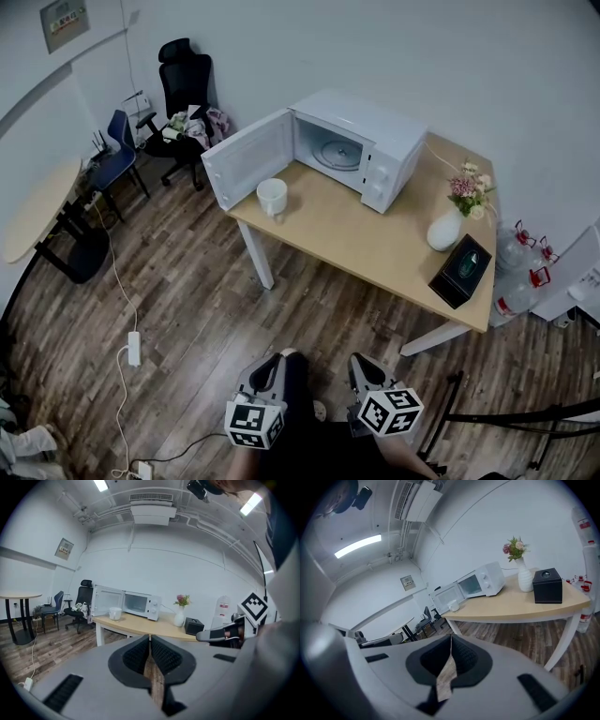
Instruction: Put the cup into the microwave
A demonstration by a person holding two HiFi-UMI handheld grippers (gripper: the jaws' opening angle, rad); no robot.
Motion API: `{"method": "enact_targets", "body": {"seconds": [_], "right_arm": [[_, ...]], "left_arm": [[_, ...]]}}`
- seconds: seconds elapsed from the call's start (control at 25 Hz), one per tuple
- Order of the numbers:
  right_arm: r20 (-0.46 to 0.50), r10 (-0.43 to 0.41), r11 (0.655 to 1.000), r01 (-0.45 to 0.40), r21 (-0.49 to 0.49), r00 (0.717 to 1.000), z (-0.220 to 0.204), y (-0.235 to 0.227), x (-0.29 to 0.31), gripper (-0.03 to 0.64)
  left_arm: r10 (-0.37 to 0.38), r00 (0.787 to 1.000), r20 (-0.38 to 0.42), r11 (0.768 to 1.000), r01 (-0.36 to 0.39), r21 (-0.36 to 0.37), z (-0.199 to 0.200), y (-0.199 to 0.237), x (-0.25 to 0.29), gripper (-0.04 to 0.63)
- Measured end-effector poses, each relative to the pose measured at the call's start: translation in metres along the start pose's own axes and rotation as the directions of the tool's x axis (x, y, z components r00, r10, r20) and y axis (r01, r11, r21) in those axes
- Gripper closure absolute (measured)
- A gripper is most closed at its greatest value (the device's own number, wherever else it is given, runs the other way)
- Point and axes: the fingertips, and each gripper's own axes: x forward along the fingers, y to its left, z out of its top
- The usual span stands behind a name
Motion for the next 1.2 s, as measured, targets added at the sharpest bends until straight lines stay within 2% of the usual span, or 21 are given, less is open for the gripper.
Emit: {"method": "enact_targets", "body": {"seconds": [0.68, 1.0, 1.2], "right_arm": [[0.003, -0.030, 1.000, 0.030, 0.004, 1.000, 0.026, -0.016, 0.044, 0.623], [0.013, -0.063, 0.998, 0.062, 0.029, 0.998, 0.053, -0.033, 0.090, 0.621], [0.023, -0.058, 0.998, 0.057, 0.024, 0.998, 0.077, -0.028, 0.125, 0.622]], "left_arm": [[-0.061, 0.998, 0.006, 0.998, 0.061, 0.001, 0.025, 0.016, 0.064, 0.581], [-0.051, 0.999, -0.009, 0.998, 0.051, 0.026, 0.044, 0.053, 0.106, 0.581], [-0.057, 0.998, 0.005, 0.998, 0.057, 0.020, 0.065, 0.077, 0.133, 0.581]]}}
